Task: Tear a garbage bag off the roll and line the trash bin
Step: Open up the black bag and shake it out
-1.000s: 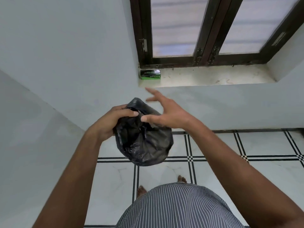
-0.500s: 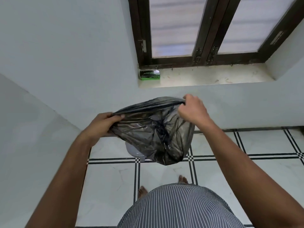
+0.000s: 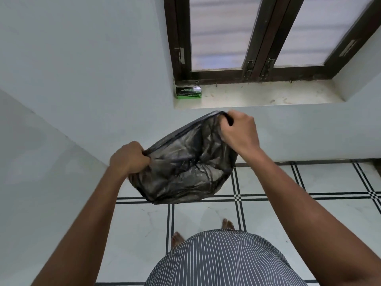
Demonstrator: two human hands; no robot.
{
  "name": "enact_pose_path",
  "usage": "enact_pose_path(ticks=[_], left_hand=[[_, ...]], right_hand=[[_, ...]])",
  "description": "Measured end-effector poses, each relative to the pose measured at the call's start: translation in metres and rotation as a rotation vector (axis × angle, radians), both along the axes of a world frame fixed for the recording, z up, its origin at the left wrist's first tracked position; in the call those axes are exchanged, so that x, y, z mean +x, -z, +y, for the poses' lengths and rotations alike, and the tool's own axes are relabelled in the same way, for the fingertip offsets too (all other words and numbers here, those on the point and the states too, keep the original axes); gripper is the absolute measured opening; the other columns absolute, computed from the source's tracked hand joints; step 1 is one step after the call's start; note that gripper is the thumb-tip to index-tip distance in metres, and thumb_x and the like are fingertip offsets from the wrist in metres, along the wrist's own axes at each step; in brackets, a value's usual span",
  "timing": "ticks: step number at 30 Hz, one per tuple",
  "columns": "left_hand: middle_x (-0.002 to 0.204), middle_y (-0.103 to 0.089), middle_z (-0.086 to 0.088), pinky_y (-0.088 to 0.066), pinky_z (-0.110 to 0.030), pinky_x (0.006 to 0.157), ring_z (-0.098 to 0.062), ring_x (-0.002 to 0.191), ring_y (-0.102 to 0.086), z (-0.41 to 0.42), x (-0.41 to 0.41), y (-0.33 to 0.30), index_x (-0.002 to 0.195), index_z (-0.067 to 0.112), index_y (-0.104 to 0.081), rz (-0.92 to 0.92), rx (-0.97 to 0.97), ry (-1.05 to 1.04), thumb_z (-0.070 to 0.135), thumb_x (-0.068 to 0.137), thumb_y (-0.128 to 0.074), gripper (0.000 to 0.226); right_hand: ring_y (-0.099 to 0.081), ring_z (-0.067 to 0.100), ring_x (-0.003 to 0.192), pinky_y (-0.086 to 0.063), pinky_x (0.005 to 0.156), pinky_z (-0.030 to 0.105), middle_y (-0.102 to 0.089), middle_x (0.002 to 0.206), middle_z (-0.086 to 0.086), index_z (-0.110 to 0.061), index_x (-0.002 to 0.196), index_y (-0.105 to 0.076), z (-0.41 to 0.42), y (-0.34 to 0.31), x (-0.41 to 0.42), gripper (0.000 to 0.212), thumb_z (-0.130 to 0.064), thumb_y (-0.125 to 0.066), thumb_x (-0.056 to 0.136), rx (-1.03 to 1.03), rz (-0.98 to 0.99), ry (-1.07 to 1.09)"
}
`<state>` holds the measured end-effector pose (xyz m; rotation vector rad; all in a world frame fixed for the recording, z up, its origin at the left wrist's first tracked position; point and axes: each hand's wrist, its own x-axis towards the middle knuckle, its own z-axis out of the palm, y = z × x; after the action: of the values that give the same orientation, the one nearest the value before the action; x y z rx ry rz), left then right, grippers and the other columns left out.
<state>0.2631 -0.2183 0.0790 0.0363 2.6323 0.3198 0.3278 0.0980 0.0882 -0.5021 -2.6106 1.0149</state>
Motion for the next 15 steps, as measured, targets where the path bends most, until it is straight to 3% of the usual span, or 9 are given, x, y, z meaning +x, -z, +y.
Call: enact_pose_path(ticks=[2, 5, 6, 8, 10, 11, 15], left_hand=[[0.076, -0.071, -0.013, -0.054, -0.033, 0.066, -0.036, 0.08, -0.072, -0.008, -0.001, 0.006, 0.074, 0.007, -0.072, 0.067, 0.034, -0.105, 0.027, 0.08, -0.07, 0.021], [0.077, -0.075, -0.012, -0.049, -0.034, 0.068, -0.035, 0.08, -0.073, -0.011, 0.0, 0.008, 0.076, 0.002, -0.075, 0.004, 0.374, -0.277, 0.034, 0.086, -0.074, 0.033], [0.084, -0.08, -0.01, -0.055, -0.035, 0.075, -0.032, 0.084, -0.077, -0.009, 0.002, 0.006, 0.085, 0.006, -0.08, -0.075, 0.508, -0.323, 0.039, 0.088, -0.077, 0.033], [0.097, -0.085, -0.007, -0.06, -0.04, 0.094, -0.028, 0.095, -0.081, -0.003, 0.004, 0.0, 0.102, 0.015, -0.084, -0.248, 0.638, -0.32, 0.041, 0.087, -0.083, 0.03], [0.104, -0.085, -0.008, -0.059, -0.048, 0.105, -0.03, 0.102, -0.081, 0.0, 0.003, -0.006, 0.11, 0.015, -0.082, -0.367, 0.62, -0.216, 0.033, 0.085, -0.082, 0.03], [0.104, -0.085, -0.009, -0.059, -0.049, 0.105, -0.031, 0.103, -0.08, 0.003, 0.001, -0.01, 0.111, 0.013, -0.081, -0.402, 0.585, -0.16, 0.027, 0.088, -0.079, 0.027], [0.092, -0.084, -0.007, -0.064, -0.03, 0.07, -0.026, 0.09, -0.081, 0.014, -0.012, -0.042, 0.102, 0.009, -0.079, -0.425, 0.463, 0.073, 0.01, 0.096, -0.075, 0.007]], right_hand=[[-0.053, 0.019, 0.057, -0.034, 0.053, 0.037, -0.057, 0.062, 0.001, -0.014, 0.067, -0.057, 0.009, 0.003, 0.002, 0.052, -0.042, -0.053, 0.111, -0.022, -0.099, 0.112], [-0.064, 0.024, 0.07, -0.038, 0.057, 0.033, -0.066, 0.073, 0.004, -0.012, 0.075, -0.065, 0.016, 0.009, 0.007, 0.062, -0.06, -0.047, 0.11, 0.092, -0.458, 0.067], [-0.067, 0.026, 0.075, -0.041, 0.059, 0.033, -0.069, 0.079, 0.006, -0.011, 0.081, -0.068, 0.015, 0.01, 0.008, 0.061, -0.062, -0.051, 0.11, 0.056, -0.55, -0.016], [-0.074, 0.025, 0.081, -0.049, 0.063, 0.032, -0.079, 0.091, 0.01, -0.011, 0.096, -0.073, 0.01, 0.01, 0.008, 0.05, -0.058, -0.062, 0.108, -0.208, -0.623, -0.17], [-0.077, 0.021, 0.079, -0.056, 0.059, 0.028, -0.084, 0.104, 0.012, -0.014, 0.112, -0.073, 0.001, 0.005, 0.01, 0.036, -0.049, -0.066, 0.109, -0.441, -0.633, -0.247], [-0.078, 0.021, 0.078, -0.058, 0.056, 0.029, -0.084, 0.106, 0.012, -0.015, 0.117, -0.072, -0.001, 0.003, 0.008, 0.03, -0.044, -0.066, 0.11, -0.42, -0.619, -0.278], [-0.075, 0.022, 0.063, -0.061, 0.052, 0.034, -0.081, 0.097, 0.014, -0.01, 0.126, -0.064, -0.007, -0.012, -0.006, 0.028, -0.035, -0.062, 0.112, -0.199, -0.565, -0.353]])
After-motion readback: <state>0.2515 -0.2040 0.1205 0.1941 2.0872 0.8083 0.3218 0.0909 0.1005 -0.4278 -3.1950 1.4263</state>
